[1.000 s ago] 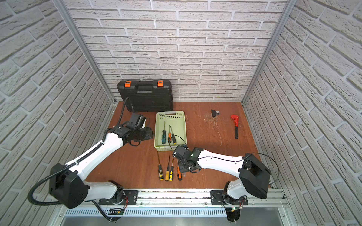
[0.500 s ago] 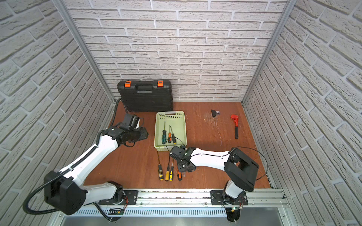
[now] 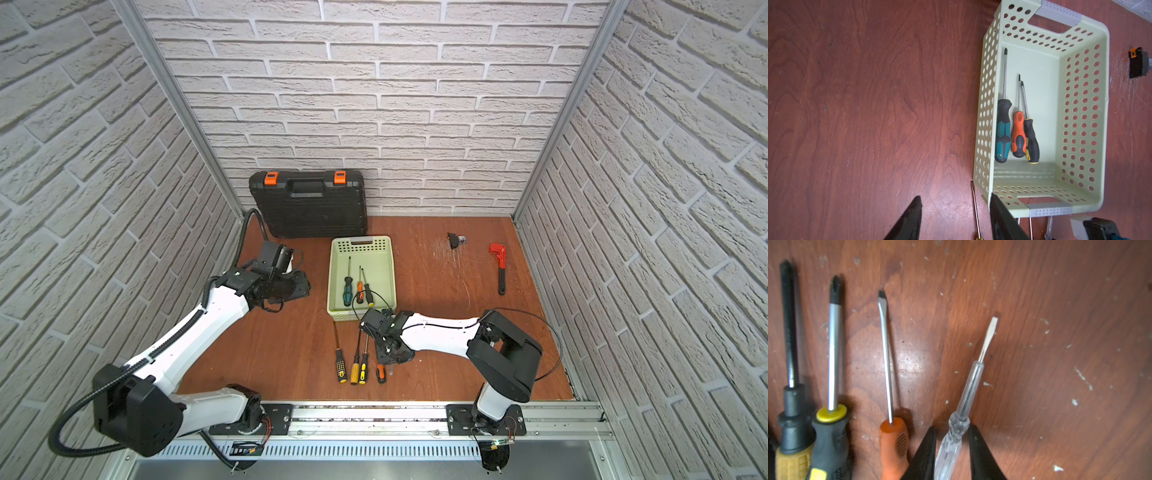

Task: Put the screwdriver in the bin
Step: Pick up the screwdriver from the bottom-center of the table.

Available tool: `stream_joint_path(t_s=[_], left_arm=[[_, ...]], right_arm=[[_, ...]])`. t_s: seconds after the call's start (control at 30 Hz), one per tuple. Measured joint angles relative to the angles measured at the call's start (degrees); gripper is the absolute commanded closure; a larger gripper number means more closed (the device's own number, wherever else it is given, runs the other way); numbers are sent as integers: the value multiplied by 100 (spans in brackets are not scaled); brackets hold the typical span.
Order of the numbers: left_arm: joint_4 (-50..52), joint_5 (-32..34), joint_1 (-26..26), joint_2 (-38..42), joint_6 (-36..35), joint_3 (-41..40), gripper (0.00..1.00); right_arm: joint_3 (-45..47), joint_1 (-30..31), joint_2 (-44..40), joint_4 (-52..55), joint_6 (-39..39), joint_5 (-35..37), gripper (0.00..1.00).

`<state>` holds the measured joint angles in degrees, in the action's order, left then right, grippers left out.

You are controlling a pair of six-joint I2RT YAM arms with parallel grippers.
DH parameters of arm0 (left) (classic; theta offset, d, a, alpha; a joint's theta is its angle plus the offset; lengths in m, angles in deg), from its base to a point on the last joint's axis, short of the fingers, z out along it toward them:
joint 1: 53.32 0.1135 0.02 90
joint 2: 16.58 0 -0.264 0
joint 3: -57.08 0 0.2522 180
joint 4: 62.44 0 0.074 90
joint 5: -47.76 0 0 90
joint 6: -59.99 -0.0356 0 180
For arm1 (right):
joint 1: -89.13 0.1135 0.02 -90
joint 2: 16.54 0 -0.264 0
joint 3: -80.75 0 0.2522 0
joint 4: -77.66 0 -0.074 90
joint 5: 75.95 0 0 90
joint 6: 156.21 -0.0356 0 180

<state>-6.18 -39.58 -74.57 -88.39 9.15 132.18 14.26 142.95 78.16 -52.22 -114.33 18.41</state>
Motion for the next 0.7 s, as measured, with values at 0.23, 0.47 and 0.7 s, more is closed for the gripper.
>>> stream_joint_path(t_s=[0.23, 0.47, 0.7], left_arm=[[111, 33, 74, 0, -57, 61, 46], [175, 70, 83, 0, -61, 299, 46], [212, 120, 96, 0, -63, 608, 46]], right_arm=[[-7, -39, -11, 22, 81, -118, 92], [496, -39, -621, 415, 98, -195, 94], [968, -122, -2533, 1513, -101, -251, 94]])
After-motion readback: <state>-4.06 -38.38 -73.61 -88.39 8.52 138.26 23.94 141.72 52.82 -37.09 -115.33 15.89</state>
